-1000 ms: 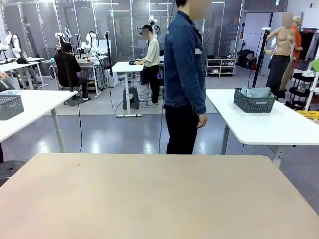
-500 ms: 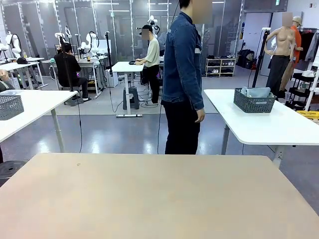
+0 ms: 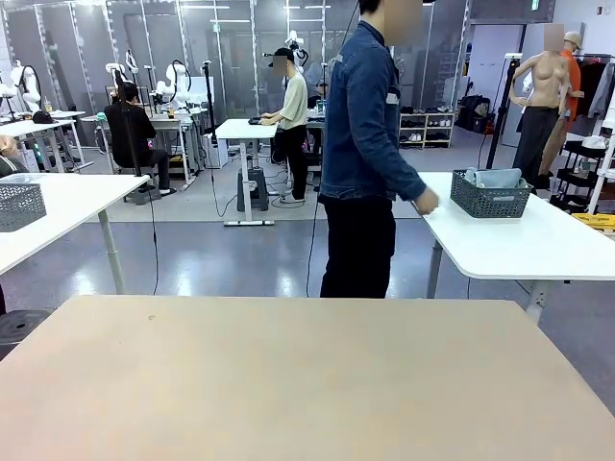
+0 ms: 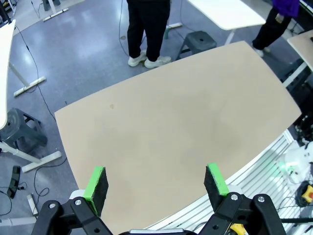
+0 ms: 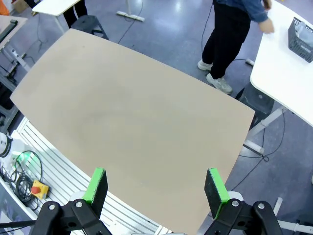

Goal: Fold the towels and place them in the basket.
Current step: When a person lays out a Towel with hook on the table, fold it in half twice.

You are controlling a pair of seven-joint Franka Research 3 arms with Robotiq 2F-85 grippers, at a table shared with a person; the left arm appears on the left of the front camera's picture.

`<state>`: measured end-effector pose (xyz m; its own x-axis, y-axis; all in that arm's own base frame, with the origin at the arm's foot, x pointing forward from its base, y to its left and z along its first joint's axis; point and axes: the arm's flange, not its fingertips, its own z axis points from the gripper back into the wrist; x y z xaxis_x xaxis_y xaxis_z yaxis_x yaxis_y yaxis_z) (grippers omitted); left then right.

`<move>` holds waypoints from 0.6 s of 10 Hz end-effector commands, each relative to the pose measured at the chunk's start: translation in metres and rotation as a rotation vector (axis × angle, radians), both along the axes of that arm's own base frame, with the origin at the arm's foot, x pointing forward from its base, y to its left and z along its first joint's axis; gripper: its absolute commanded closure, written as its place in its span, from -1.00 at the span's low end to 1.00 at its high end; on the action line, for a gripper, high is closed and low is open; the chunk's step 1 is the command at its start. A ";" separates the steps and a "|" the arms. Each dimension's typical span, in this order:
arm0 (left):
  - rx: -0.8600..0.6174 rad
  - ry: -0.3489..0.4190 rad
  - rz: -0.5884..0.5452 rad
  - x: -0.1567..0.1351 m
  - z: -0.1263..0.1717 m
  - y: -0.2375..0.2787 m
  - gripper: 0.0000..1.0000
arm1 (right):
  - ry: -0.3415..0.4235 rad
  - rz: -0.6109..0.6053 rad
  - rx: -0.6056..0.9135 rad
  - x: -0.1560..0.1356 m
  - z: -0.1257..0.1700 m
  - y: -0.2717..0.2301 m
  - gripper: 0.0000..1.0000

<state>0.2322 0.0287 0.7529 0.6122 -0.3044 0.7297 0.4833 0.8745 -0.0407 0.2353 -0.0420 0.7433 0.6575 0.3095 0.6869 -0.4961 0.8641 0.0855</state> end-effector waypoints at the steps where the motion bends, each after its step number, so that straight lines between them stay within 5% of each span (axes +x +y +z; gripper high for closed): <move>1: -0.001 0.001 -0.005 0.001 0.000 -0.001 -1.00 | -0.003 0.003 0.002 -0.001 0.000 0.000 -1.00; 6: -0.001 0.001 -0.005 0.001 0.000 -0.001 -1.00 | -0.003 0.003 0.002 -0.001 0.000 0.000 -1.00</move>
<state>0.2322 0.0287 0.7529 0.6123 -0.3043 0.7297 0.4833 0.8745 -0.0407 0.2352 -0.0420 0.7433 0.6575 0.3095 0.6869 -0.4961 0.8641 0.0855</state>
